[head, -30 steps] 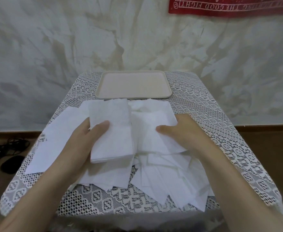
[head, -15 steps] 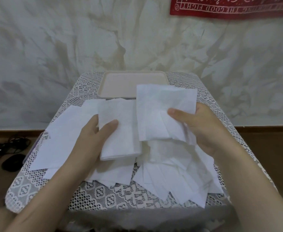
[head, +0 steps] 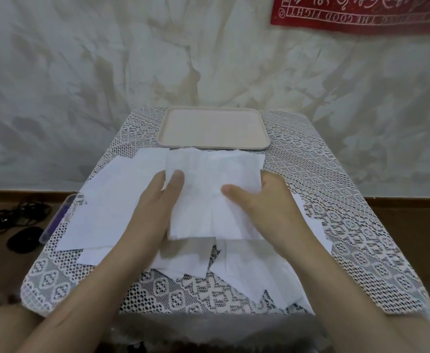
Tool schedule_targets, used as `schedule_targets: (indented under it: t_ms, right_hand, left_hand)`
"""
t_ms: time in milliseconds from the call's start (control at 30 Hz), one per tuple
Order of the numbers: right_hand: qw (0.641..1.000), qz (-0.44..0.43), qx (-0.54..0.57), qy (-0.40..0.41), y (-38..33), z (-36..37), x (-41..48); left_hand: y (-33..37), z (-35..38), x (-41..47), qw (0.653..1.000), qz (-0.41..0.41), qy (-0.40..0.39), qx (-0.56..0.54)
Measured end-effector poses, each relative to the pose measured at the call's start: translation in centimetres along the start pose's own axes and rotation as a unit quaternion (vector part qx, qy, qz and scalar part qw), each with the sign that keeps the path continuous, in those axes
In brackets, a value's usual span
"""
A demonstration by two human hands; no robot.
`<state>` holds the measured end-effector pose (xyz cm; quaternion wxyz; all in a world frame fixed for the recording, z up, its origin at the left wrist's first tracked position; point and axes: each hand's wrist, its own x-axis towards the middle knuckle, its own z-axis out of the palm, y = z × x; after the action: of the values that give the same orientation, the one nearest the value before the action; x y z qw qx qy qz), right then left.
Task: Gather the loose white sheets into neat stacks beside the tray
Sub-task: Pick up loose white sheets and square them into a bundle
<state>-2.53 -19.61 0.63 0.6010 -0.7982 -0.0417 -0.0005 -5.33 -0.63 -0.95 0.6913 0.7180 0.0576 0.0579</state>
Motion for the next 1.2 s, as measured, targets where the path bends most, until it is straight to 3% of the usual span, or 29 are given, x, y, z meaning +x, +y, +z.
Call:
schedule_targets:
  t_ms: [267,767,900,1200]
  right_hand:
    - [0.997,-0.019,-0.076,0.027,-0.2,-0.5,-0.1]
    - [0.998,-0.035,-0.059,0.004,-0.1,0.5,0.2]
    - [0.992,-0.059,-0.111,0.028,0.4,-1.1,0.5]
    - [0.998,-0.045,-0.028,0.015,-0.3,-0.3,0.1]
  left_hand:
    - [-0.5,-0.2,0.1,1.000,-0.013,-0.009,-0.006]
    - [-0.5,-0.2,0.1,1.000,-0.002,-0.021,-0.007]
    - [-0.5,-0.1,0.1,1.000,0.000,-0.017,-0.006]
    - [-0.3,0.2,-0.1,1.000,0.000,-0.020,-0.016]
